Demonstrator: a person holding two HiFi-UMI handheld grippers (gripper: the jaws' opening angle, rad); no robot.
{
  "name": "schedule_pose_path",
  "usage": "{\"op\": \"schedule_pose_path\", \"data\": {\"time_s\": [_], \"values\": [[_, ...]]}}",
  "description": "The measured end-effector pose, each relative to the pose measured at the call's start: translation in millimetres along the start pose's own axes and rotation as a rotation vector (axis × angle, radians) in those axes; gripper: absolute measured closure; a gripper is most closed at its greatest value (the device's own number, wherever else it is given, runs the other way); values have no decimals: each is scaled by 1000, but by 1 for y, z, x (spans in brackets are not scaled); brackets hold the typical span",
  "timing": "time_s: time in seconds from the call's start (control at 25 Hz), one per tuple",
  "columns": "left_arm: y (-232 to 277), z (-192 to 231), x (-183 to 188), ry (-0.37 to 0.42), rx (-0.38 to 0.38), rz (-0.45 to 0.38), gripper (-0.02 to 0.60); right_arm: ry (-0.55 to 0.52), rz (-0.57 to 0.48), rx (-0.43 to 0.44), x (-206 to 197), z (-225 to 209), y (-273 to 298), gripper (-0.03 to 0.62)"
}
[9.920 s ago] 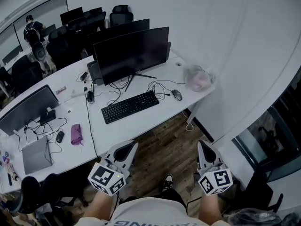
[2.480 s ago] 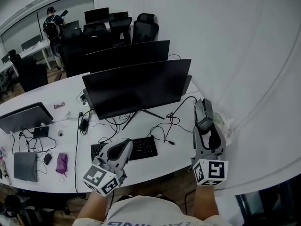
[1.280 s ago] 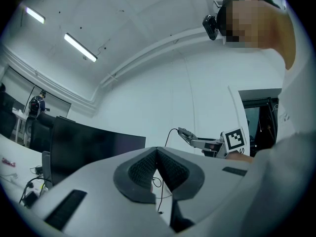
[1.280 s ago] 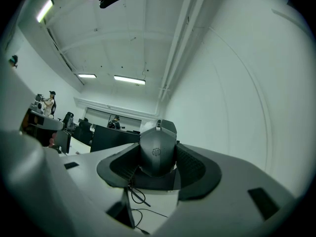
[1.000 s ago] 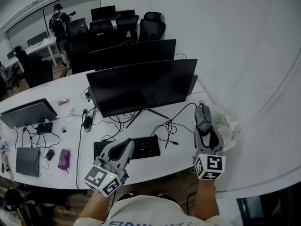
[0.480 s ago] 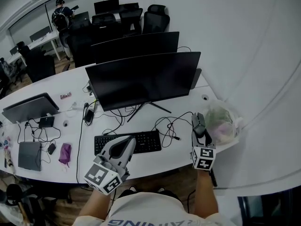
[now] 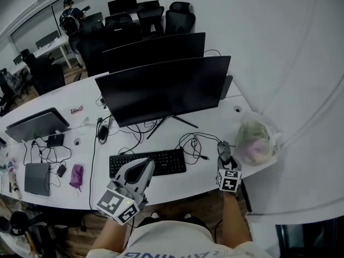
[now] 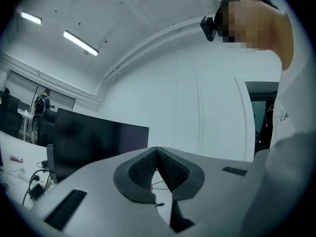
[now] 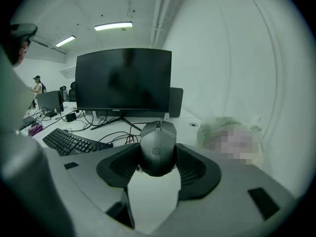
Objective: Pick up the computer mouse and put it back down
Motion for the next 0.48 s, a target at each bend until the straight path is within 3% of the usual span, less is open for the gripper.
{"op": "schedule_pose_path", "data": {"time_s": [0.48], "values": [[10,-1,-4,17,17,26,577,37,115,25,-61,-5,41,347]]}}
Point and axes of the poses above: the fingertips, and each gripper's own axes: y forward along the fingers, z to its left, x out of its top, the point moved 1 cm from there along -y, backward along the fingers, and after that the axes turned 7 degrees about x, right-handed, at the moved point
